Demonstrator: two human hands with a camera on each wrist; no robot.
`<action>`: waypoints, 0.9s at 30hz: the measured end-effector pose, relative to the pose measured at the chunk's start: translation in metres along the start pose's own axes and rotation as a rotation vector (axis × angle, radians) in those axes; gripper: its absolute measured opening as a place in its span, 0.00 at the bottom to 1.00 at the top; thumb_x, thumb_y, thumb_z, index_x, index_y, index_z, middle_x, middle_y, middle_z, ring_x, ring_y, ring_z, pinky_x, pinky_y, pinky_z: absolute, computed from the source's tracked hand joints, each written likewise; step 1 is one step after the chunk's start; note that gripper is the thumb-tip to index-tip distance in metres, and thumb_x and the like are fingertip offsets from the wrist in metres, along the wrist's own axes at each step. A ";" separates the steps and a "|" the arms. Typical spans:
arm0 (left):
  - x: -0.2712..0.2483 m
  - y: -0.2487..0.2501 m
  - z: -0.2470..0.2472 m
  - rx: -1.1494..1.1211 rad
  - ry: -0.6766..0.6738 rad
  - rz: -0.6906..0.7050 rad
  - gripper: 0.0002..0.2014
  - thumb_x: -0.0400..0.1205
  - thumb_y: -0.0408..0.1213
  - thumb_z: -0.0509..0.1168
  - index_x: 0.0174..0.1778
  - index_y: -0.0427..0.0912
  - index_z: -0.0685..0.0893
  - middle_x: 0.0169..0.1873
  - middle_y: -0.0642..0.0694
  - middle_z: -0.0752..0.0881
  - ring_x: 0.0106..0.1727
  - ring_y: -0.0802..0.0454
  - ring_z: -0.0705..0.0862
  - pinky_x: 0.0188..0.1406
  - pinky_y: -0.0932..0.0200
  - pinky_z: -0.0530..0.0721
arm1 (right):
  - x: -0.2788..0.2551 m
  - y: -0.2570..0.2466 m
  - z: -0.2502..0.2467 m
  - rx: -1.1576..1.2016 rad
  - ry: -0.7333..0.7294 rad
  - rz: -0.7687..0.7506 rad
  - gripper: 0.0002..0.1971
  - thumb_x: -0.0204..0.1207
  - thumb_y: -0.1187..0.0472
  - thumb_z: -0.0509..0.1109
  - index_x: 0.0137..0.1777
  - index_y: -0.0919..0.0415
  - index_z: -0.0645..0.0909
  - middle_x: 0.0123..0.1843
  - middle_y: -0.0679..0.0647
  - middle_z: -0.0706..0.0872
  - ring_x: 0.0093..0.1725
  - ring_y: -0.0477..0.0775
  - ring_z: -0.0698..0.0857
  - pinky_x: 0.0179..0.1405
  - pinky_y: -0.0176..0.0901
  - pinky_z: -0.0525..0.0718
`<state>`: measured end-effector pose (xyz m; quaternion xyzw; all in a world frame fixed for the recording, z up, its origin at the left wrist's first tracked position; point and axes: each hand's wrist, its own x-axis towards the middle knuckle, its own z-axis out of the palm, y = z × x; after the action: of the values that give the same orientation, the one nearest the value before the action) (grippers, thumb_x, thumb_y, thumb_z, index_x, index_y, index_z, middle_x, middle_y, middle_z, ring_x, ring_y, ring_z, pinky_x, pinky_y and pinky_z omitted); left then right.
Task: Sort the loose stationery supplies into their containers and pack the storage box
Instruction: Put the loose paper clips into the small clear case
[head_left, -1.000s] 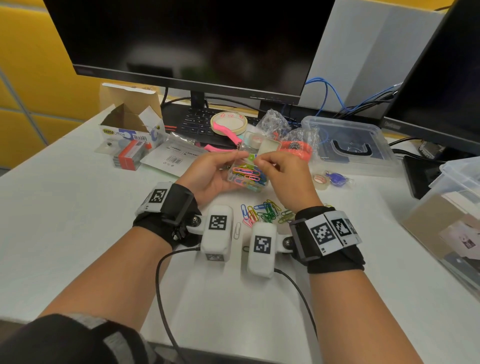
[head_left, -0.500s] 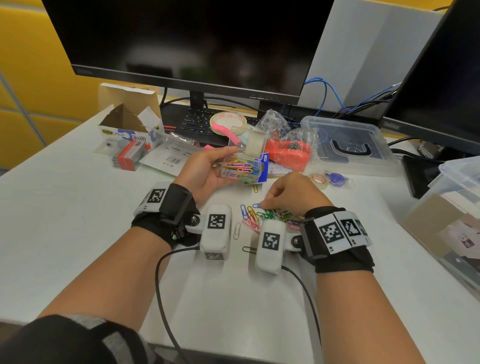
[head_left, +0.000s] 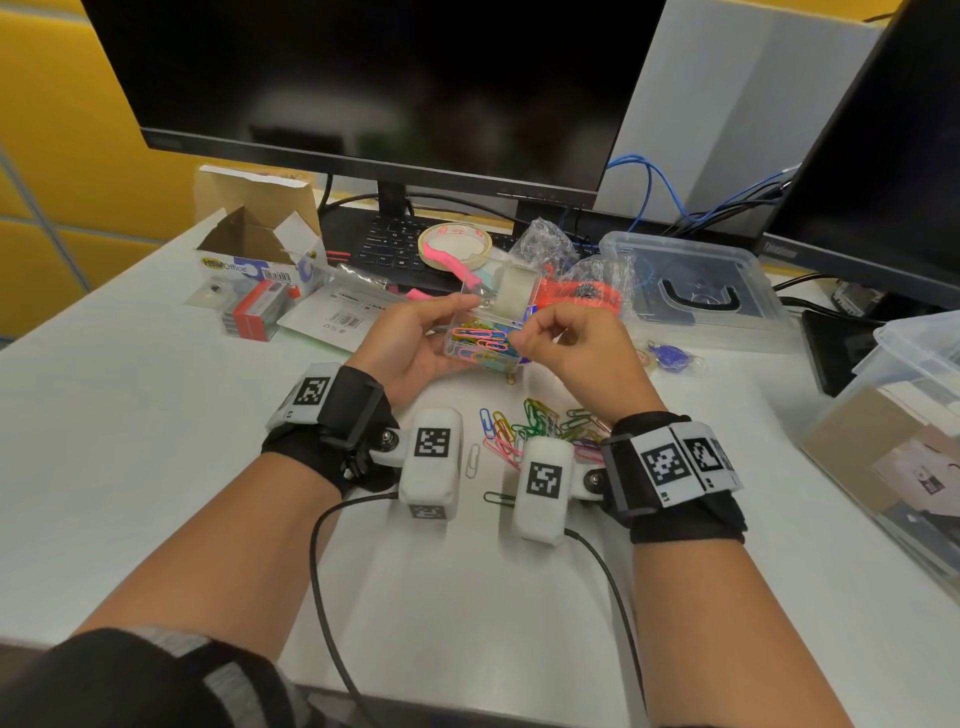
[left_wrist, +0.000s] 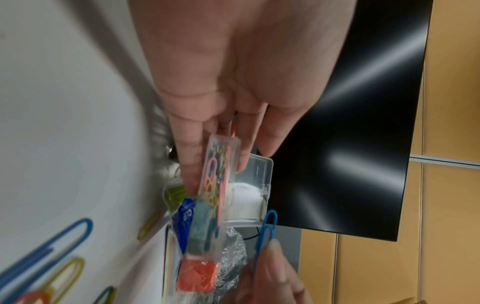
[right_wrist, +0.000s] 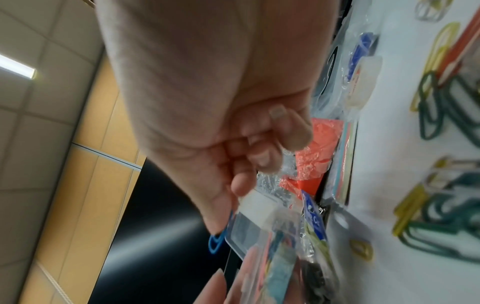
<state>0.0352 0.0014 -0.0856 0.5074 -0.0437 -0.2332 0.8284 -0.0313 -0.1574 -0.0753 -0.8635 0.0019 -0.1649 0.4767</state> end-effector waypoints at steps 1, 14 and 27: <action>0.000 -0.001 0.000 0.013 -0.018 -0.007 0.16 0.76 0.33 0.65 0.58 0.30 0.83 0.52 0.37 0.82 0.49 0.39 0.86 0.47 0.45 0.89 | 0.001 0.001 0.001 -0.011 0.039 -0.010 0.05 0.73 0.62 0.74 0.37 0.58 0.83 0.31 0.47 0.79 0.26 0.35 0.72 0.32 0.26 0.71; 0.001 -0.001 -0.002 0.010 -0.017 0.000 0.11 0.82 0.32 0.61 0.56 0.32 0.84 0.56 0.37 0.82 0.56 0.38 0.85 0.53 0.44 0.87 | -0.002 0.009 -0.015 -0.380 -0.114 0.221 0.15 0.75 0.53 0.73 0.42 0.68 0.85 0.37 0.55 0.85 0.35 0.46 0.78 0.32 0.34 0.73; 0.002 -0.001 -0.003 -0.013 0.003 0.002 0.13 0.80 0.33 0.63 0.59 0.32 0.83 0.55 0.38 0.83 0.52 0.40 0.87 0.45 0.48 0.89 | -0.004 0.010 -0.009 -0.403 -0.277 0.263 0.05 0.73 0.58 0.75 0.38 0.59 0.86 0.35 0.48 0.85 0.37 0.44 0.81 0.42 0.39 0.80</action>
<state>0.0375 0.0028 -0.0878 0.5023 -0.0415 -0.2321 0.8319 -0.0357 -0.1696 -0.0804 -0.9475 0.0814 0.0219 0.3085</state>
